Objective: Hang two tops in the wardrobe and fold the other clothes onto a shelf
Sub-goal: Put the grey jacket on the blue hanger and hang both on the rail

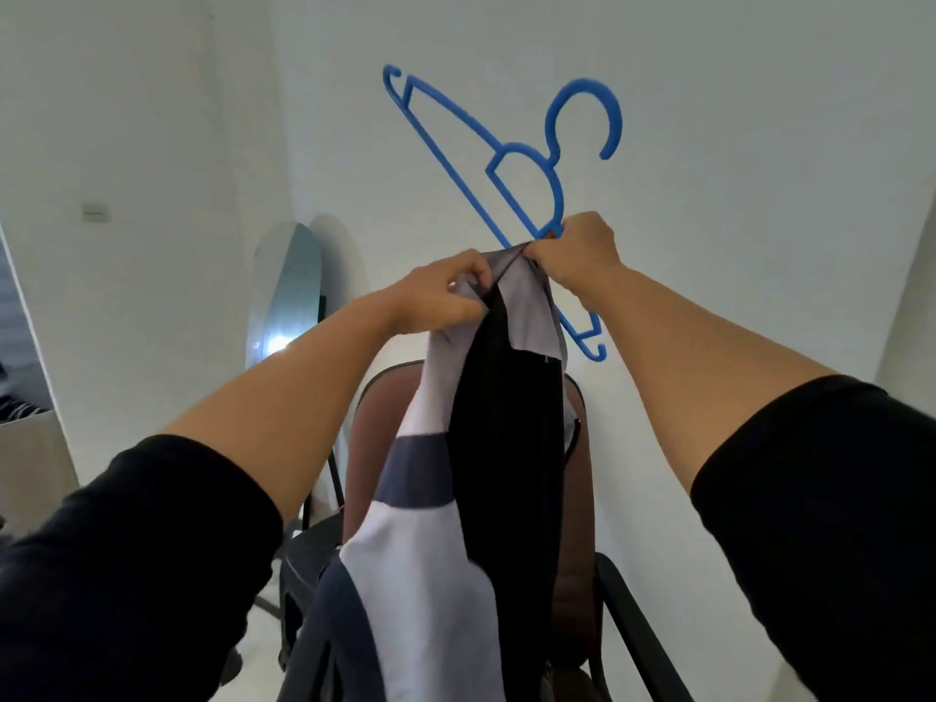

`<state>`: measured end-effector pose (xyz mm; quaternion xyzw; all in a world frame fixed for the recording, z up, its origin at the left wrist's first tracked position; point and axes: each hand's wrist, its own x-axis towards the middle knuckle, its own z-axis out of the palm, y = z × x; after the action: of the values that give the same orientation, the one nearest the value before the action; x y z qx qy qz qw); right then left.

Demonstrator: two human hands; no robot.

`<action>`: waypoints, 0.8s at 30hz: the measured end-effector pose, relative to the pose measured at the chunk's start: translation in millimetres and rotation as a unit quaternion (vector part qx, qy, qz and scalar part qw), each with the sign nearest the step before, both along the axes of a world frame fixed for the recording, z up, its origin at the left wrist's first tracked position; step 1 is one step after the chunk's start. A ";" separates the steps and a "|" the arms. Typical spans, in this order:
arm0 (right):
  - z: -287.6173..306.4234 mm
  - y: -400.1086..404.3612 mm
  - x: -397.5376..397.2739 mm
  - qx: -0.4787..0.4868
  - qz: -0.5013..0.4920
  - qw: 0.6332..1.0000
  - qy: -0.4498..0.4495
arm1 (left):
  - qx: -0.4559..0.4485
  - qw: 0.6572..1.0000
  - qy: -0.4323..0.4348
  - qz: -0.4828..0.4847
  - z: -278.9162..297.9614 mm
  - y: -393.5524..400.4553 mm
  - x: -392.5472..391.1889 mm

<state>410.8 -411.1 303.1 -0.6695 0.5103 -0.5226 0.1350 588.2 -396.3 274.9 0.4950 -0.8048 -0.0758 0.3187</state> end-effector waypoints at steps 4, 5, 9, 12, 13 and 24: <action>-4.5 6.0 -1.8 0.028 0.029 0.999 0.030 | -0.031 0.996 -0.072 0.033 7.0 -6.1 -18.4; -10.5 6.8 -6.8 0.062 0.044 0.997 0.032 | -0.028 0.993 -0.102 0.046 5.4 -7.6 -17.4; -33.6 14.2 -37.3 0.176 0.104 0.979 0.012 | -0.025 0.988 -0.116 0.101 -9.8 -14.8 -4.3; -44.4 21.7 -59.7 0.224 0.108 0.968 0.025 | -0.011 0.987 -0.084 0.133 -16.7 -16.7 5.1; -47.0 23.7 -65.9 0.235 0.103 0.966 0.041 | -0.001 0.987 -0.074 0.141 -17.3 -16.7 7.8; -44.8 47.6 -100.5 0.257 0.065 0.955 0.135 | 0.029 0.978 -0.061 0.196 -39.0 -16.0 30.1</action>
<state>310.2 -363.6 258.3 -0.7081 0.5960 -0.2688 0.2667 618.3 -412.3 235.8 0.6557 -0.7079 -0.0050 0.2627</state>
